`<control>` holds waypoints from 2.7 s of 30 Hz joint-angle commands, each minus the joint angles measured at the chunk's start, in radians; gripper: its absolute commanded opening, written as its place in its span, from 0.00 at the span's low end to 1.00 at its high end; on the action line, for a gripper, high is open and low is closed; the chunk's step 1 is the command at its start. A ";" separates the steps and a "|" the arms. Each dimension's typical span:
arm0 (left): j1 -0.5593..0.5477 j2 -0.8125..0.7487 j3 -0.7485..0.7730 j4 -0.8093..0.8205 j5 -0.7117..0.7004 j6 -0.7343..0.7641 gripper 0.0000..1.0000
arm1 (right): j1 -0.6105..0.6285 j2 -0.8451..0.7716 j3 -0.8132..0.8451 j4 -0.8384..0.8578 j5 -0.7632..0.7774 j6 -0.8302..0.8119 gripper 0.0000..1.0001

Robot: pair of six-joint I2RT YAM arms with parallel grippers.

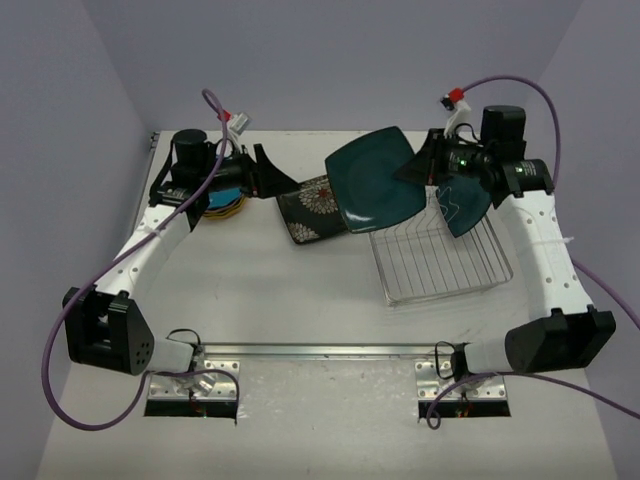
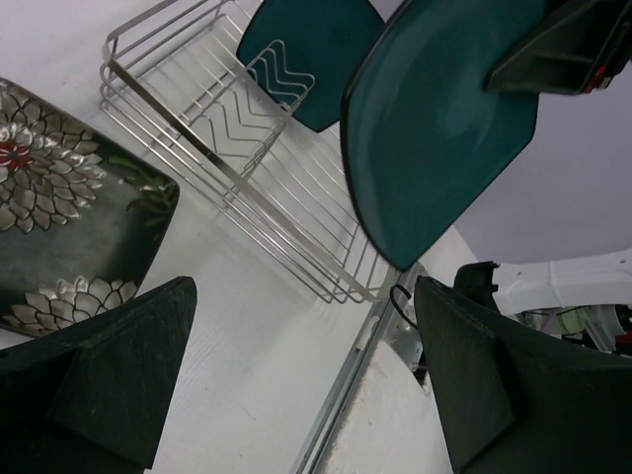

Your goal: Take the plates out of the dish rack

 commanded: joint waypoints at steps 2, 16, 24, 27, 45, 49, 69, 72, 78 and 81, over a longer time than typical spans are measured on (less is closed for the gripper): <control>-0.113 -0.037 -0.048 0.084 -0.039 0.000 0.85 | 0.033 -0.012 -0.010 0.243 -0.169 0.184 0.00; -0.168 0.031 -0.083 0.237 0.037 -0.113 0.54 | 0.181 0.068 -0.056 0.224 -0.186 0.145 0.00; -0.097 0.017 -0.189 0.301 0.125 -0.198 0.00 | 0.196 0.106 -0.020 0.193 -0.125 0.139 0.13; -0.035 0.028 -0.219 0.275 0.148 -0.195 0.00 | 0.193 0.104 -0.020 0.179 -0.056 0.134 0.33; 0.095 0.447 0.226 -0.097 -0.024 0.033 0.00 | 0.101 0.101 -0.008 0.162 0.178 0.148 0.93; 0.095 0.580 0.369 -0.222 -0.042 0.123 0.00 | 0.073 0.088 -0.029 0.163 0.162 0.145 0.93; 0.040 0.897 0.647 -0.404 0.154 0.283 0.18 | 0.047 0.084 -0.075 0.165 0.129 0.143 0.93; 0.040 0.906 0.650 -0.408 0.106 0.275 0.41 | 0.046 0.080 -0.080 0.163 0.128 0.142 0.93; 0.049 0.844 0.614 -0.383 -0.067 0.263 0.56 | 0.046 0.071 -0.080 0.163 0.123 0.143 0.94; 0.046 0.797 0.612 -0.395 -0.217 0.281 0.67 | 0.046 0.068 -0.079 0.163 0.136 0.143 0.94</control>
